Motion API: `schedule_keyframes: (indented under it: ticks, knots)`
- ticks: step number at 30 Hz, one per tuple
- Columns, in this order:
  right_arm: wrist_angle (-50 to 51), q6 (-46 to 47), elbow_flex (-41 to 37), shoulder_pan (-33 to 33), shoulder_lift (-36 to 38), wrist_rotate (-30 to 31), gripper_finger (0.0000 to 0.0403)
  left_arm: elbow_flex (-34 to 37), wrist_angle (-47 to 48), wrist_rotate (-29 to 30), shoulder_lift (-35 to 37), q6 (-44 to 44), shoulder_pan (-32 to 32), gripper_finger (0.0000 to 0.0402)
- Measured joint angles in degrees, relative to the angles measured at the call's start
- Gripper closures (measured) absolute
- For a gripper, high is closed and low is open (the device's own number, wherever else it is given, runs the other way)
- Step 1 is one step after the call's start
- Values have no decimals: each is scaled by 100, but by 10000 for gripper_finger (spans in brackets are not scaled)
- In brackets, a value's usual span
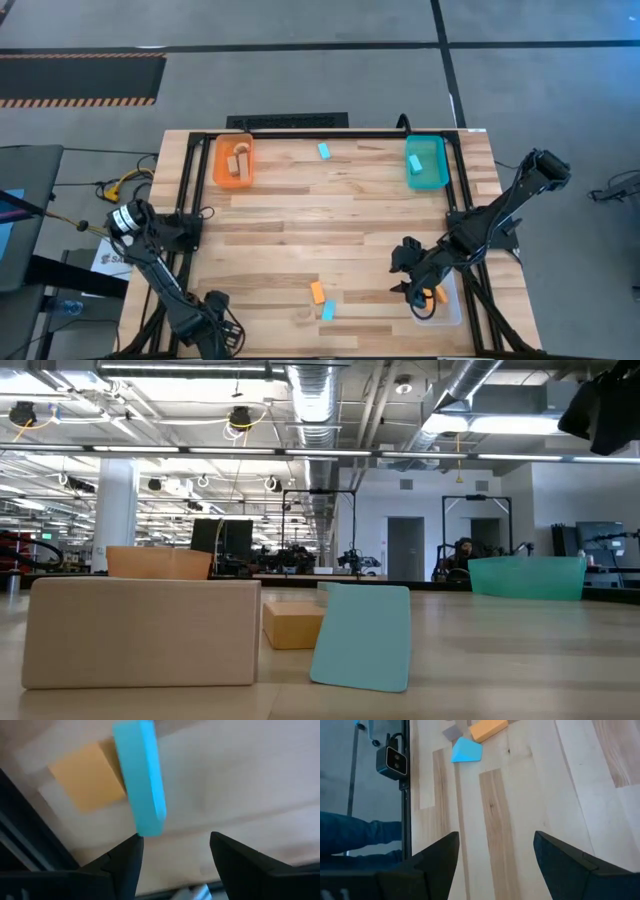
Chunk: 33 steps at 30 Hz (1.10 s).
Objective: Sort & place blocks by color
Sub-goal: Put the blue block into the blue bin
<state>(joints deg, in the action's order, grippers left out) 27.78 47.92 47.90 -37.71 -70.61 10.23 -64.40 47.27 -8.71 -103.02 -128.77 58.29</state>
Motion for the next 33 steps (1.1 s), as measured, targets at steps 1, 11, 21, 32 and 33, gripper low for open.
schedule_keyframes:
  ticks: [1,11,21,32,33]
  knots:
    - [0,1,0,2,0,-1,122,24,17,6,0,0,-17,181]
    - [-7,66,2,0,0,-132,122,62,406,-16,87,139,-88,181]
    - [-13,-42,4,229,0,-132,122,62,909,418,310,345,-190,181]
    - [-105,-39,4,295,0,-132,122,331,1054,626,310,1644,-929,181]
    - [-115,-3,4,292,0,-132,122,390,994,554,310,1732,-967,181]
